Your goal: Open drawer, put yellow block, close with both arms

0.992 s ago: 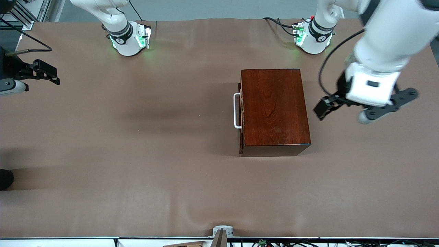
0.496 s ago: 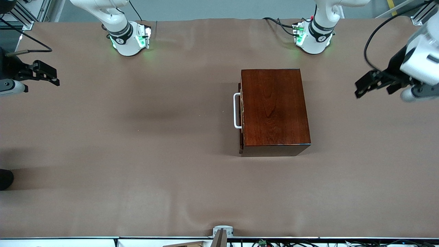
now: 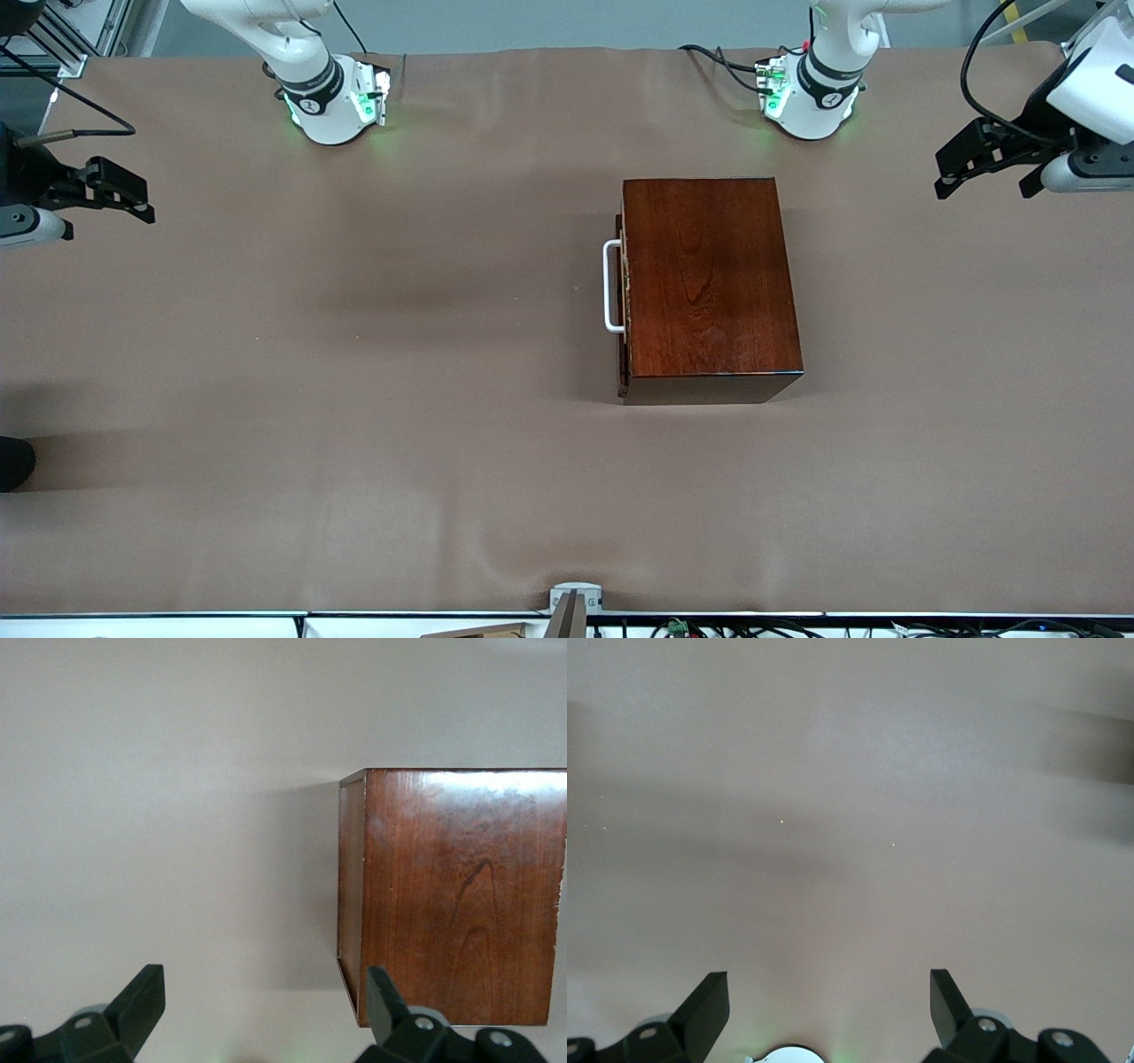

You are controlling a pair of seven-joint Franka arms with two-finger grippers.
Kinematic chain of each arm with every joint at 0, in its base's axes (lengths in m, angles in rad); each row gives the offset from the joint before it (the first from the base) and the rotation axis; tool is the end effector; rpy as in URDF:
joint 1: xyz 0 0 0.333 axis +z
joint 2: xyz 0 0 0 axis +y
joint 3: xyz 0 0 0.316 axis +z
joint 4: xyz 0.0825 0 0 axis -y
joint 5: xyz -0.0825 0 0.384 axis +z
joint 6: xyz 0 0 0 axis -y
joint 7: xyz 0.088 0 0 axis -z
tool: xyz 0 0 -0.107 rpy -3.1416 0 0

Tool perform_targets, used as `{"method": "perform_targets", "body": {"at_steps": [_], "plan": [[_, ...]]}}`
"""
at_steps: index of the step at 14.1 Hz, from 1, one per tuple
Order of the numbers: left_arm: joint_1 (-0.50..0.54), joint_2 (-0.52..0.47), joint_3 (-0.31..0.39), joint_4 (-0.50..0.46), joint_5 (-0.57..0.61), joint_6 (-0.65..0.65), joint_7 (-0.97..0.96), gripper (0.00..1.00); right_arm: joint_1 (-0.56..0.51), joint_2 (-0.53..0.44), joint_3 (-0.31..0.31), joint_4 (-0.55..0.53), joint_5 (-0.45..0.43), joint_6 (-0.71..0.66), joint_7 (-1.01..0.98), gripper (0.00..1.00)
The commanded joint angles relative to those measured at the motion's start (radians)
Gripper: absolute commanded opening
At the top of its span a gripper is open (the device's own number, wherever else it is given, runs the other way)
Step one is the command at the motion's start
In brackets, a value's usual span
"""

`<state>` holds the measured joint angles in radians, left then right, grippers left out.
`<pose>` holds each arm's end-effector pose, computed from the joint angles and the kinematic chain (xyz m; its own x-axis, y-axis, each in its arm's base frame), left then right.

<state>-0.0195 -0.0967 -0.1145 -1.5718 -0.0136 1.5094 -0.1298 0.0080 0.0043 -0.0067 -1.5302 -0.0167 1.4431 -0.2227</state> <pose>0.5125 -0.0741 0.6700 0.9994 -0.0048 0.0331 -0.0050 -1.0000 0.0069 0.5425 -0.0012 0.6305 0.9711 0.2200 -0.0927 0.2206 -0.9754 -0.0038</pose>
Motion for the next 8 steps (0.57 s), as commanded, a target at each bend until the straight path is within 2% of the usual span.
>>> {"method": "perform_targets", "body": {"at_steps": [1,8], "plan": [[0.015,-0.002,-0.014,0.018,0.007,0.014,0.019,1.00,0.007,-0.012,-0.006,-0.013,0.012,0.003,0.006,1.00],[0.018,0.018,-0.016,0.026,0.017,0.005,0.013,1.00,0.007,-0.014,-0.006,-0.013,0.012,-0.004,0.006,1.00]]}}
